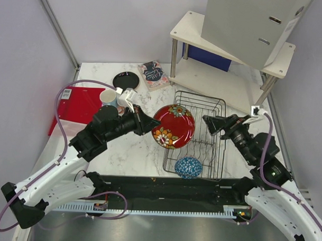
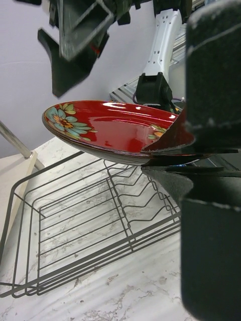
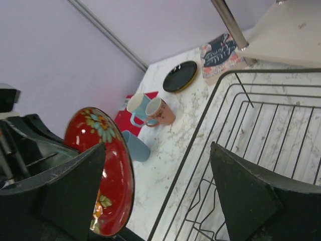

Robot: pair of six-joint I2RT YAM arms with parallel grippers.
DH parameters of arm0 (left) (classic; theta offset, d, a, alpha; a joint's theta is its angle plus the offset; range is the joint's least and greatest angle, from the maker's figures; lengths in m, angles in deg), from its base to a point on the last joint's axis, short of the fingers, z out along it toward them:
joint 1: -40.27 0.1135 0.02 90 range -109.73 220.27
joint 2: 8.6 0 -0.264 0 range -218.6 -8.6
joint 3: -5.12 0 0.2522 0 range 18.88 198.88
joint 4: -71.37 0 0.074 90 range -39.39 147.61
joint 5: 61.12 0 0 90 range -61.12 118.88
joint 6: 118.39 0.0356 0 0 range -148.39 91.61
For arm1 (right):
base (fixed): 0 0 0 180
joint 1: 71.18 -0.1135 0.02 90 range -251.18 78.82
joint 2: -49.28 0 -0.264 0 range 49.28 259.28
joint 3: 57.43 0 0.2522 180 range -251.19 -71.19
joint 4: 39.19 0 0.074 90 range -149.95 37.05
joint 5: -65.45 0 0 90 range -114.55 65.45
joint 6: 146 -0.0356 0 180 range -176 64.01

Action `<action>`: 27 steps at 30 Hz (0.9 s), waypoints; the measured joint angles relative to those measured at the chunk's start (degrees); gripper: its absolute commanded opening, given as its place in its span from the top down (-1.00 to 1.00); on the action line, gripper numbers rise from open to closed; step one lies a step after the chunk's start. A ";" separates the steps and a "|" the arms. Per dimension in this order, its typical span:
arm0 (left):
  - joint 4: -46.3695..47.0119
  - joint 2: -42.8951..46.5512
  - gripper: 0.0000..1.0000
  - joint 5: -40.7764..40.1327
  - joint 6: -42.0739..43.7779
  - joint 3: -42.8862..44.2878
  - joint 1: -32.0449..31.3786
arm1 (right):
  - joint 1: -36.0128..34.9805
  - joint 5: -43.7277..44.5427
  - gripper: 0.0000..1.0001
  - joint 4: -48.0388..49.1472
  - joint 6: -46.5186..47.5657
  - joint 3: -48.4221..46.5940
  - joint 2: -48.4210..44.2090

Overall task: Unload the mixed dishes from the dish rack
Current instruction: Pick up the plate from the dish rack.

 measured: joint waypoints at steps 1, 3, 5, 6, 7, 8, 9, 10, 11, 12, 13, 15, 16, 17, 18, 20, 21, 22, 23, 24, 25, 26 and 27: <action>-0.09 -0.20 0.97 -0.04 0.00 -0.02 0.00 | -0.13 1.18 -0.83 -0.04 0.11 0.00 -1.90; -0.07 -0.48 0.97 -0.07 0.00 -0.02 0.02 | -0.13 2.47 -0.85 0.39 0.17 0.00 -5.03; 0.07 -0.74 0.97 -0.02 0.00 -0.09 0.02 | -0.11 2.29 -0.86 1.57 0.20 0.00 -5.62; 0.31 -0.83 0.97 0.00 0.00 -0.33 0.02 | -0.13 1.36 -0.86 2.19 0.17 0.00 -5.14; 0.39 -0.85 0.97 0.04 0.00 -0.50 0.02 | -0.13 0.00 -0.84 2.84 0.13 0.00 -4.17; 0.50 -0.92 0.97 0.13 -0.02 -0.76 0.02 | -0.11 -2.75 -0.83 4.13 0.04 0.00 -2.23; 0.61 -1.03 0.97 0.22 -0.02 -0.92 0.02 | -0.13 -4.74 -0.83 5.25 -0.13 0.02 -0.39; 0.61 -1.16 0.97 0.31 -0.07 -0.96 0.02 | -0.17 -7.26 -0.83 6.69 -0.44 0.13 2.01; 0.70 -1.36 0.97 0.48 -0.07 -0.96 0.02 | -0.22 -9.42 -0.82 7.93 -1.01 0.46 3.89; 0.83 -1.44 0.97 0.57 -0.09 -0.96 0.02 | -0.24 -11.02 -0.82 8.76 -1.38 0.87 5.27; 1.05 -1.46 0.97 0.66 -0.09 -0.96 0.02 | -0.24 -12.52 -0.82 9.31 -1.68 1.53 6.62; 1.57 -1.44 0.96 0.96 -0.13 -0.96 0.02 | -0.24 -14.73 -0.82 9.44 -2.10 2.47 7.98; 1.84 -1.42 0.97 1.05 -0.13 -0.96 0.02 | -0.24 -15.72 -0.80 9.44 -2.27 2.60 8.37; 1.99 -1.42 0.97 1.22 -0.13 -0.96 0.02 | -0.24 -16.41 -0.79 9.77 -2.38 2.60 8.70; 2.01 -1.42 0.97 1.42 -0.13 -0.96 0.02 | -0.24 -17.16 -0.75 10.25 -2.47 2.60 8.87; 2.23 -1.38 0.97 1.53 -0.15 -1.07 0.02 | -0.24 -18.12 -0.58 11.13 -2.51 2.60 8.92; 2.56 -1.31 0.97 1.55 -0.20 -1.25 0.02 | -0.24 -18.51 -0.47 11.50 -2.56 2.60 8.94; 2.93 -1.25 0.97 1.57 -0.26 -1.49 0.02 | -0.24 -18.80 -0.25 12.04 -2.71 2.62 8.96; 3.06 -1.20 0.97 1.57 -0.35 -1.62 0.02 | -0.24 -18.99 -0.14 12.28 -2.69 2.64 9.03; 3.23 -1.16 0.97 1.57 -0.42 -1.84 0.02 | -0.24 -19.30 0.07 12.61 -2.75 2.69 9.14; 3.19 -1.16 0.97 1.57 -0.46 -1.88 0.02 | -0.24 -19.61 0.17 12.83 -2.97 2.71 9.29; 3.17 -1.16 0.96 1.57 -0.48 -1.88 0.02 | -0.24 -19.80 0.25 12.96 -2.78 2.78 9.42; 3.21 -1.14 0.97 1.55 -0.52 -1.92 0.02 | -0.24 -19.98 0.29 13.14 -3.04 2.89 9.53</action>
